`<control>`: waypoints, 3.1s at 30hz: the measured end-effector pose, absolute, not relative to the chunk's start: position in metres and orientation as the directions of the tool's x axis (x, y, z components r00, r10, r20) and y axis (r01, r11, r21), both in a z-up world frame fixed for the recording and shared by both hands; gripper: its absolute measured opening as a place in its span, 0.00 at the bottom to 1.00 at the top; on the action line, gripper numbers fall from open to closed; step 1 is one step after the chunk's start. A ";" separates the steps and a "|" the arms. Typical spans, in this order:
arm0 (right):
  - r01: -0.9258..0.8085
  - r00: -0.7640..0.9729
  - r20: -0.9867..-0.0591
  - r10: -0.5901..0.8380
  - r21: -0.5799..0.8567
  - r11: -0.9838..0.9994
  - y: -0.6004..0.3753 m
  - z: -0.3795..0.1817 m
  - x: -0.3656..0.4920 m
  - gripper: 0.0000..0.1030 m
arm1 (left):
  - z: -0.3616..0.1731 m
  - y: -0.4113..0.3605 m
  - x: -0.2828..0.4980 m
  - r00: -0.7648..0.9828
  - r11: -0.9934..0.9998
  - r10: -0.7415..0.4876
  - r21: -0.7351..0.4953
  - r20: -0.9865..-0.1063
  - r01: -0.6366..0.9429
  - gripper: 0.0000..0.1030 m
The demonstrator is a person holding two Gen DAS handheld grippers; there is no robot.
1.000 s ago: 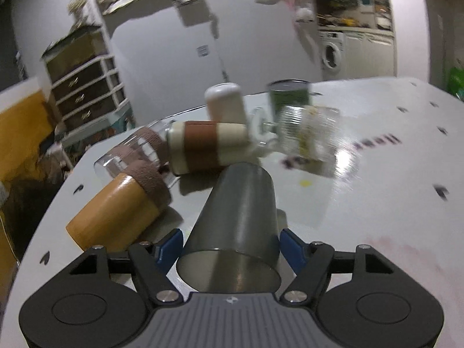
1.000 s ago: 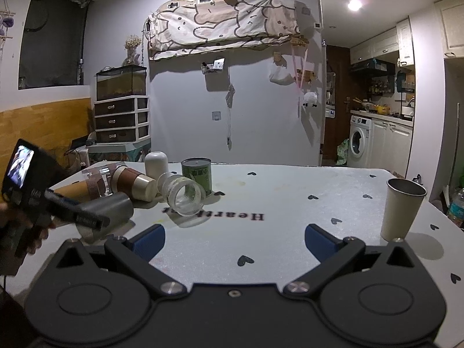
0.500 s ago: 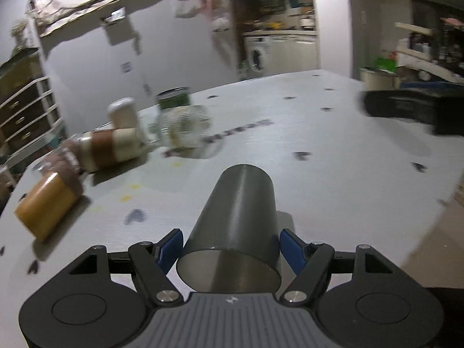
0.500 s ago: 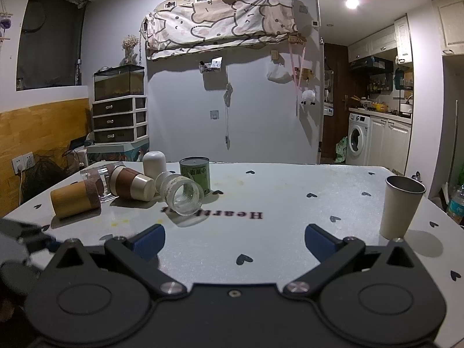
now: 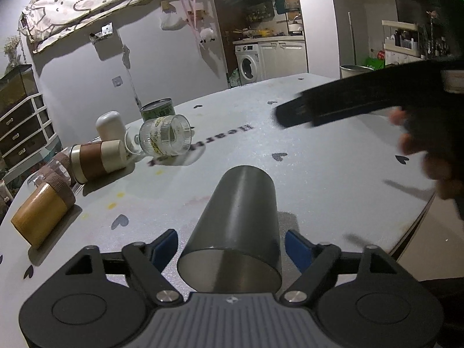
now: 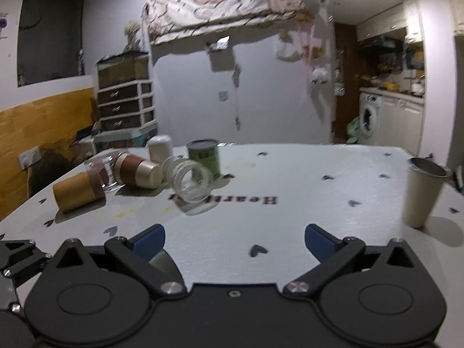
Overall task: Flip cup upright
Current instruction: 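Lift the grey cup with the left gripper and swing it toward the right tool, then grasp the grey cup with the right gripper while the left gripper holds it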
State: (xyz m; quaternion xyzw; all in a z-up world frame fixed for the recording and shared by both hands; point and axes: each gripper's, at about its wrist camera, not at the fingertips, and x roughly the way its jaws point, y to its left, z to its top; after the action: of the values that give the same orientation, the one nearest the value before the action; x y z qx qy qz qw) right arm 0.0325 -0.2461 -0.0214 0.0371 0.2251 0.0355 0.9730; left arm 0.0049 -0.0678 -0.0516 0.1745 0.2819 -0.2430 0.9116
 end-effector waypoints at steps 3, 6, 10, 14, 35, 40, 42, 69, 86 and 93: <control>-0.081 0.865 -0.488 0.121 0.102 0.992 -0.236 -0.029 0.063 1.00 | -0.053 -0.066 0.003 0.722 0.824 -0.346 0.173 -0.599 0.539 0.79; -0.094 0.837 -0.531 0.130 0.094 0.991 -0.224 -0.039 0.088 1.00 | -0.057 -0.063 0.002 0.719 0.830 -0.342 0.166 -0.605 0.533 0.79; -0.113 0.804 -0.577 0.145 0.091 0.989 -0.211 -0.049 0.111 1.00 | -0.062 -0.059 0.002 0.709 0.834 -0.341 0.149 -0.618 0.531 0.79; -0.141 0.778 -0.609 0.155 0.072 0.987 -0.201 -0.057 0.120 1.00 | -0.066 -0.053 0.002 0.708 0.846 -0.333 0.134 -0.623 0.516 0.79; -0.073 0.746 -0.638 0.188 0.202 0.977 -0.249 -0.076 0.043 1.00 | -0.070 -0.017 0.029 0.746 0.927 -0.286 0.024 -0.601 0.375 0.79; -0.079 0.749 -0.633 0.197 0.210 0.975 -0.247 -0.076 0.028 1.00 | -0.069 -0.012 0.032 0.744 0.932 -0.294 -0.006 -0.601 0.363 0.79; -0.080 0.747 -0.635 0.199 0.211 0.974 -0.246 -0.078 0.026 1.00 | -0.068 -0.009 0.032 0.744 0.932 -0.301 -0.019 -0.596 0.362 0.79; -0.034 0.746 -0.629 0.218 0.291 0.956 -0.259 -0.080 0.025 1.00 | -0.055 -0.048 0.018 0.638 0.838 -0.525 -0.211 -0.563 0.503 0.58; -0.060 0.625 -0.597 0.503 0.606 0.794 -0.271 -0.064 0.089 0.93 | -0.058 -0.050 0.020 0.632 0.843 -0.519 -0.220 -0.576 0.491 0.58; 0.044 0.456 -0.657 0.601 0.691 0.721 -0.263 -0.085 0.134 0.88 | -0.060 -0.050 0.021 0.631 0.844 -0.515 -0.216 -0.580 0.491 0.58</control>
State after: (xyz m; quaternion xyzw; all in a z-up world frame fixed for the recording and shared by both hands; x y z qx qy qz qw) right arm 0.1337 -0.2633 -0.0851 0.3287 0.4907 0.1767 0.7873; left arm 0.0210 -0.0496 -0.0599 -0.0186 0.3271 -0.2785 0.9028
